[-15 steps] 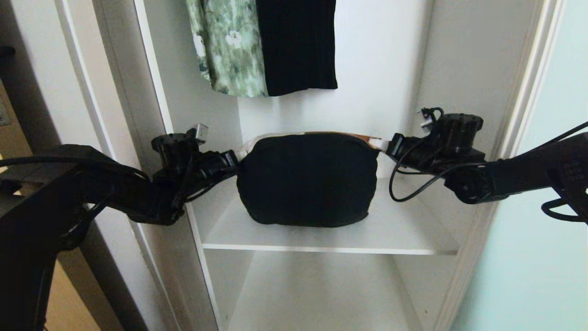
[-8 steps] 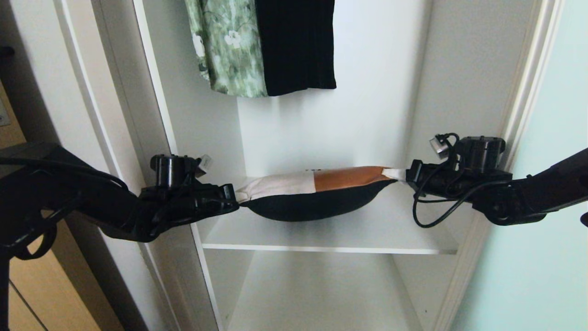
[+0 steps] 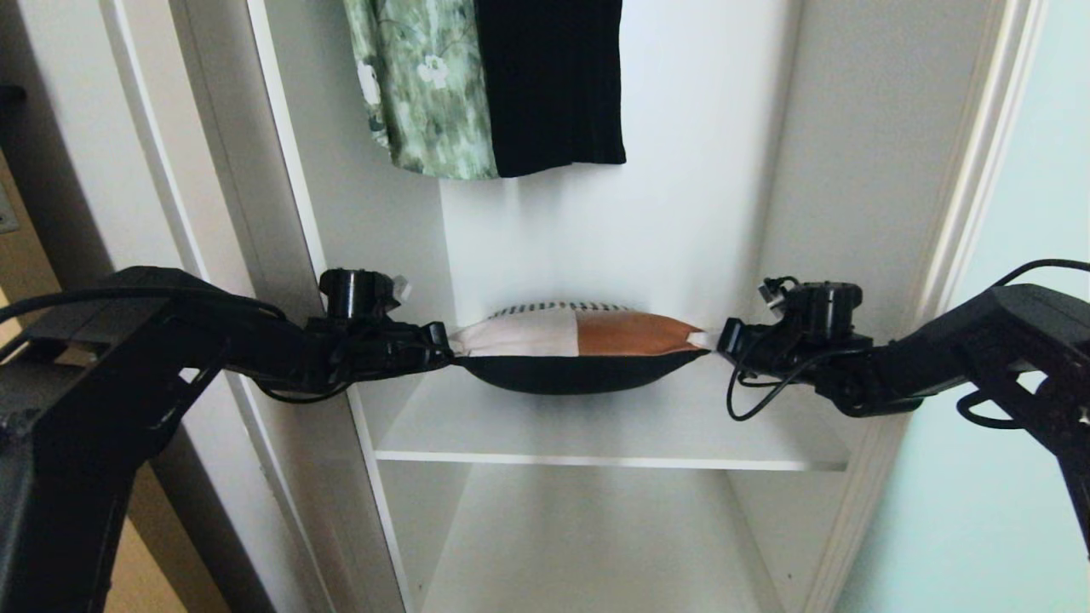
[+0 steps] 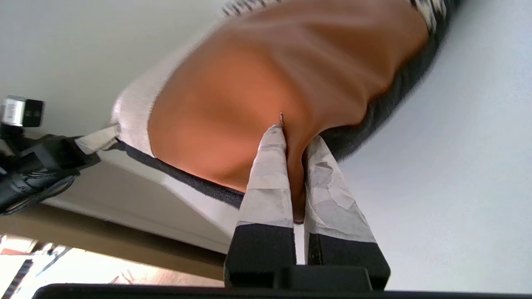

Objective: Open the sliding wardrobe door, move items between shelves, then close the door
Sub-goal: Place the pillow on the higher shelf

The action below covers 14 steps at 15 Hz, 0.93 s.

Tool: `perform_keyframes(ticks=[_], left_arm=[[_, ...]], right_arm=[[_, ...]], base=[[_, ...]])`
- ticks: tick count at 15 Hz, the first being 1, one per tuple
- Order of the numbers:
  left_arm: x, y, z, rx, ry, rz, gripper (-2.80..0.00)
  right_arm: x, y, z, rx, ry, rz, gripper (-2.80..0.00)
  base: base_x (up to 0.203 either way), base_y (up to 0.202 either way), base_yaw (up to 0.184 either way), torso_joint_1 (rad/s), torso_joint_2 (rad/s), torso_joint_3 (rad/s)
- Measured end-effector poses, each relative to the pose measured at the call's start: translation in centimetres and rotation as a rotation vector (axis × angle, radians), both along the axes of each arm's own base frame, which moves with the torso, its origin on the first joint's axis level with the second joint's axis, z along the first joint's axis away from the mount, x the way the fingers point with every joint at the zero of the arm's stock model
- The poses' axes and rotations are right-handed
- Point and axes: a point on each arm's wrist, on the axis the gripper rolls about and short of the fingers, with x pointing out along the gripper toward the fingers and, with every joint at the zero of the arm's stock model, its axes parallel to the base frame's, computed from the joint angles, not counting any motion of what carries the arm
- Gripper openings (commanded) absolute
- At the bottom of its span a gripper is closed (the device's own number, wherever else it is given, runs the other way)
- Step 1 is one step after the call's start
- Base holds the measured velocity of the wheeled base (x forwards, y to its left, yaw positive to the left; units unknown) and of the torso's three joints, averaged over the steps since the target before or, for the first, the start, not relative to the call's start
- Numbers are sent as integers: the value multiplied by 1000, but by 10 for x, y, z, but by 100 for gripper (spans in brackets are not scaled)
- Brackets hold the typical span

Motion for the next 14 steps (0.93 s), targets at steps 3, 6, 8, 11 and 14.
perform_keyframes(ticks=[3,6,8,11,14], left_arm=[[14,2,-31,48,53,66,-280],[16,2,-56,68,103,61,-280],[12,2,-67,82,132,54,-280],[9,0,-77,103,154,41,-280],[11,0,-78,102,149,44,-280]], right_arm=[[11,5,-22,-19,47,-18,-280],[12,6,-38,-25,78,-16,-280],[8,6,-48,-30,108,-16,-280],[6,6,-56,-33,131,-17,-280],[7,6,-60,-34,135,-17,-280]], base=[[0,0,0,0,0,0],[0,0,0,0,0,0],[0,0,0,0,0,0],[0,0,0,0,0,0],[0,0,0,0,0,0]])
